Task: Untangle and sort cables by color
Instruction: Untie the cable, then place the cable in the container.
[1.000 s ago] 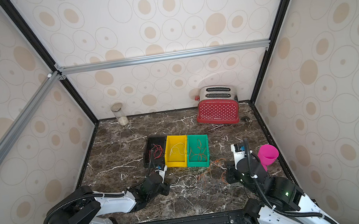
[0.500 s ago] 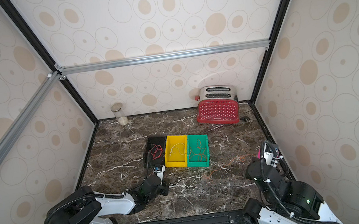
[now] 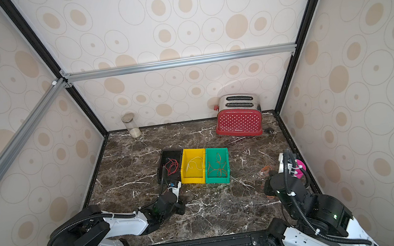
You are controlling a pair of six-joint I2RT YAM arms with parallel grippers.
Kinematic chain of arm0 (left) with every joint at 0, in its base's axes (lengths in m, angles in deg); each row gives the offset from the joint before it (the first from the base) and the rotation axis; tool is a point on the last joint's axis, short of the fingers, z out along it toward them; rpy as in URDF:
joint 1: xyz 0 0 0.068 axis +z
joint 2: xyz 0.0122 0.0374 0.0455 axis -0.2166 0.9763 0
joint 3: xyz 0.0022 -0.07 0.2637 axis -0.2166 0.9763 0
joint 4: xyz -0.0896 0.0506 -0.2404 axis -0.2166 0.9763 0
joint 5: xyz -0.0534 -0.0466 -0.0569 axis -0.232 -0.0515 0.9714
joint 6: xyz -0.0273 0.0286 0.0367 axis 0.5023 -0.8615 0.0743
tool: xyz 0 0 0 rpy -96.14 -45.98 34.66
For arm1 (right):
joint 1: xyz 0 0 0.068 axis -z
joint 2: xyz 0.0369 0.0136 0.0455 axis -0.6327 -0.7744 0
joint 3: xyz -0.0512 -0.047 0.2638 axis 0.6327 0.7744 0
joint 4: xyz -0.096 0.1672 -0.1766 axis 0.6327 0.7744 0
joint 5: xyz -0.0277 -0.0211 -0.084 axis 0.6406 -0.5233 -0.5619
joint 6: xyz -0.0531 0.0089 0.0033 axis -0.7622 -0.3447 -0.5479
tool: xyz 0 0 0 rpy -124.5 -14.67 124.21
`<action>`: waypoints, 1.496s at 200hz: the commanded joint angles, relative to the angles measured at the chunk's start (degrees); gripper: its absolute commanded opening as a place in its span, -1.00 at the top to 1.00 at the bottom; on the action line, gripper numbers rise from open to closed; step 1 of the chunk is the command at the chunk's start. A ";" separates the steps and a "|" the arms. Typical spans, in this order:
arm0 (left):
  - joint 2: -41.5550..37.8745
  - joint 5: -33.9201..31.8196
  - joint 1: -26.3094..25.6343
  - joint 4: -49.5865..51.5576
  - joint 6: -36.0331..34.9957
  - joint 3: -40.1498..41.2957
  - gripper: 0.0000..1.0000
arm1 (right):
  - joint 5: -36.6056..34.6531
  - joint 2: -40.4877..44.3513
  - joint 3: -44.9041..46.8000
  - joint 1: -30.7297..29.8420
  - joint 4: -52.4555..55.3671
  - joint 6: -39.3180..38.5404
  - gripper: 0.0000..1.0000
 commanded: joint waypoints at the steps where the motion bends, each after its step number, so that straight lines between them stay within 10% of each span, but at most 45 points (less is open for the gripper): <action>1: -1.38 0.78 -0.16 10.92 -1.42 -0.17 0.54 | 8.36 -3.88 -0.41 0.13 -7.53 -6.64 1.00; 299: -3.26 2.52 0.02 11.58 -1.36 -1.75 0.39 | 38.66 -52.10 -8.58 16.44 -40.34 -17.45 1.00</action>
